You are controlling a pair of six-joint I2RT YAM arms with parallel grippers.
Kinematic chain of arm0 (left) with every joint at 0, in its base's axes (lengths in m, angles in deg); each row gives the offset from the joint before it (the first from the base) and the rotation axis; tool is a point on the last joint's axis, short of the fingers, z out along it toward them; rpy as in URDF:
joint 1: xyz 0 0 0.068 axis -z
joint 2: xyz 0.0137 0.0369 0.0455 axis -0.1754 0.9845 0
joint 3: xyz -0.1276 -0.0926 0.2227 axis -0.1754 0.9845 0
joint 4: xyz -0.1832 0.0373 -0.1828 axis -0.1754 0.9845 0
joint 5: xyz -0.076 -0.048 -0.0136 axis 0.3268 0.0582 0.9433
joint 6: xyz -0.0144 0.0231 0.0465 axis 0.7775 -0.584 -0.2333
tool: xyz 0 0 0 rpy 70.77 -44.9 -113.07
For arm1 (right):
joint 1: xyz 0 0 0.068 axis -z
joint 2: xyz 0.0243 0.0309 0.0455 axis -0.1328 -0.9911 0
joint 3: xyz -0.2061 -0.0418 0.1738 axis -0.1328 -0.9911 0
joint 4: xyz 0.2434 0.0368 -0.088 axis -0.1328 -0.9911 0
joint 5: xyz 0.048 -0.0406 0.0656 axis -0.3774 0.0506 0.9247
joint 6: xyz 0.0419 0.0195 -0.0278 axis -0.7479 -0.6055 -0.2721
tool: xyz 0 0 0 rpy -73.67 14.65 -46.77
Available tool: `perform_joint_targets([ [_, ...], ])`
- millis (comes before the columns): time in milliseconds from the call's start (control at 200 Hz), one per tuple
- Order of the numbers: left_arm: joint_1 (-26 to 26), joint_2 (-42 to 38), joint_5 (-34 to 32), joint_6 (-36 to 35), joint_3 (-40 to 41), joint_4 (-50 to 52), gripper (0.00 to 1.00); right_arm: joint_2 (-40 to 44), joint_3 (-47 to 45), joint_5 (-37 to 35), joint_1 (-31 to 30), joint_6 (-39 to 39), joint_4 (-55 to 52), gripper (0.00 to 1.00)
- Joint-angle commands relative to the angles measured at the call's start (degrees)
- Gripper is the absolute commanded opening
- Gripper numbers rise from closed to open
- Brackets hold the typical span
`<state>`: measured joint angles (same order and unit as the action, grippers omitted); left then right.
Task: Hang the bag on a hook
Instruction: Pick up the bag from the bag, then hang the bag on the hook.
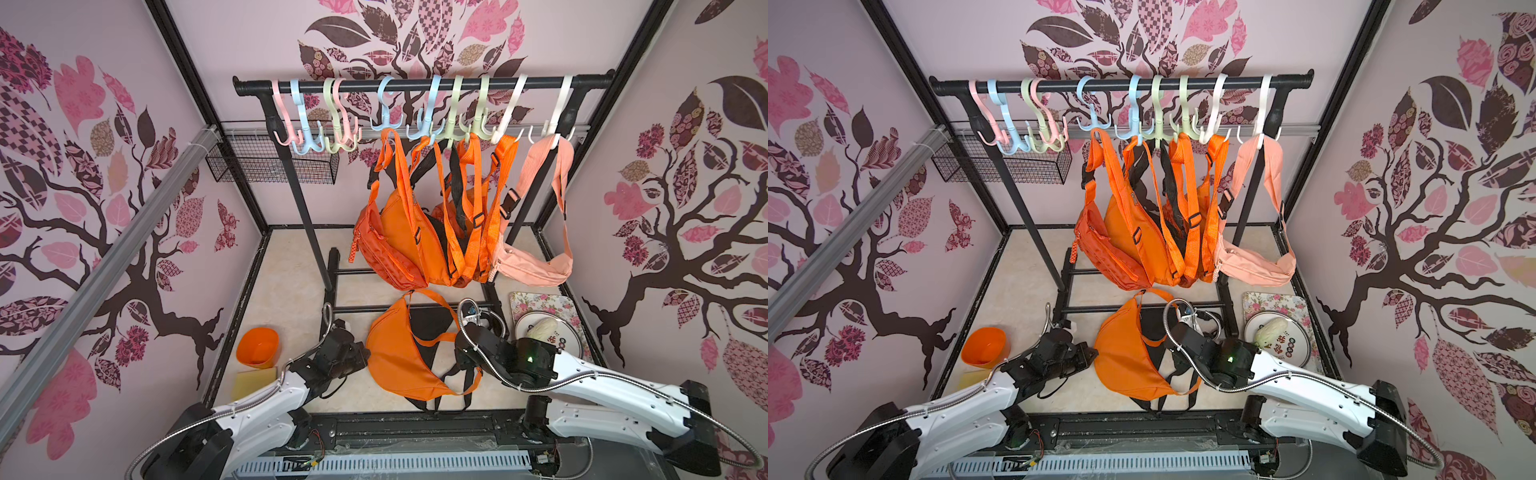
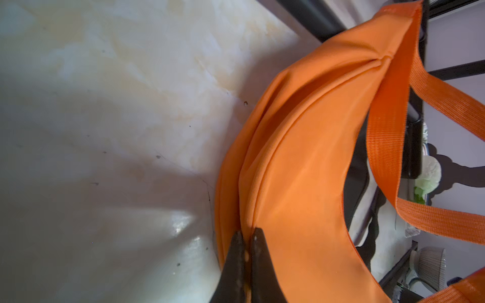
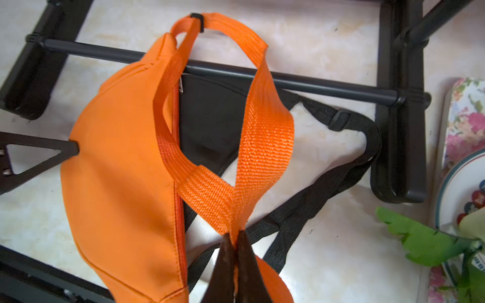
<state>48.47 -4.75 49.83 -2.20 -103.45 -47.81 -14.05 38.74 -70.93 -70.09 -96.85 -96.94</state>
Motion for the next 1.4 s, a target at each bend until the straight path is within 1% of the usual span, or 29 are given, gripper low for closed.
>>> perform_joint_targets([
  [0, 0.1, -7.2, -2.5, -0.3, 1.8, 3.7, 0.00, 0.0, 3.6, -5.3, -1.5, 0.8, -5.1, 0.00],
  [105, 0.1, -17.9, -4.4, -0.6, 2.0, 9.5, 0.00, 0.0, 5.1, -6.4, -2.4, 1.4, -6.8, 0.00],
  [270, 0.2, -34.4, -8.0, -0.2, 0.3, 22.3, 0.00, 0.4, 6.8, -7.6, -3.2, 3.3, -7.9, 0.00],
  [390, 0.2, -42.2, -8.8, -0.4, -2.2, 29.5, 0.00, -0.3, 9.4, -8.7, -4.0, 5.6, -7.8, 0.00],
  [465, 0.3, -44.8, -9.4, -1.2, -4.6, 33.6, 0.00, -1.0, 11.4, -9.1, -4.3, 7.3, -7.7, 0.00],
  [565, 0.2, -46.5, -10.1, -2.8, -8.6, 37.7, 0.00, -2.2, 14.1, -8.4, -4.4, 11.3, -6.7, 0.00],
  [710, 0.2, -46.9, -10.4, -4.6, -15.1, 41.7, 0.00, -4.5, 18.0, -8.2, -4.4, 17.8, -3.8, 0.00],
  [830, 0.2, -46.6, -11.5, -6.2, -20.6, 42.1, 0.00, -6.5, 22.7, -7.5, -4.4, 21.0, -2.6, 0.00],
  [915, 0.2, -44.8, -12.0, -8.3, -25.0, 43.2, 0.00, -6.1, 23.7, -8.2, -4.4, 23.2, 0.1, 0.00],
  [995, 0.2, -43.5, -12.0, -9.5, -28.5, 44.7, 0.00, -6.1, 24.8, -9.1, -4.4, 24.3, 1.6, 0.00],
  [1140, 0.2, -44.7, -14.1, -10.8, -32.2, 47.4, 0.00, -7.7, 27.9, -9.6, -4.4, 25.2, 2.4, 0.00],
  [1240, 0.2, -43.5, -13.9, -11.9, -35.0, 47.4, 0.00, -7.1, 30.3, -9.1, -4.4, 25.2, 2.0, 0.00],
  [1320, 0.2, -42.2, -13.4, -13.5, -37.2, 47.4, 0.00, -6.1, 31.3, -9.1, -4.4, 26.7, 3.3, 0.00],
  [1390, 0.1, -42.6, -14.5, -14.7, -38.4, 47.0, 0.00, -6.3, 33.1, -9.6, -4.3, 28.2, 3.6, 0.00],
])
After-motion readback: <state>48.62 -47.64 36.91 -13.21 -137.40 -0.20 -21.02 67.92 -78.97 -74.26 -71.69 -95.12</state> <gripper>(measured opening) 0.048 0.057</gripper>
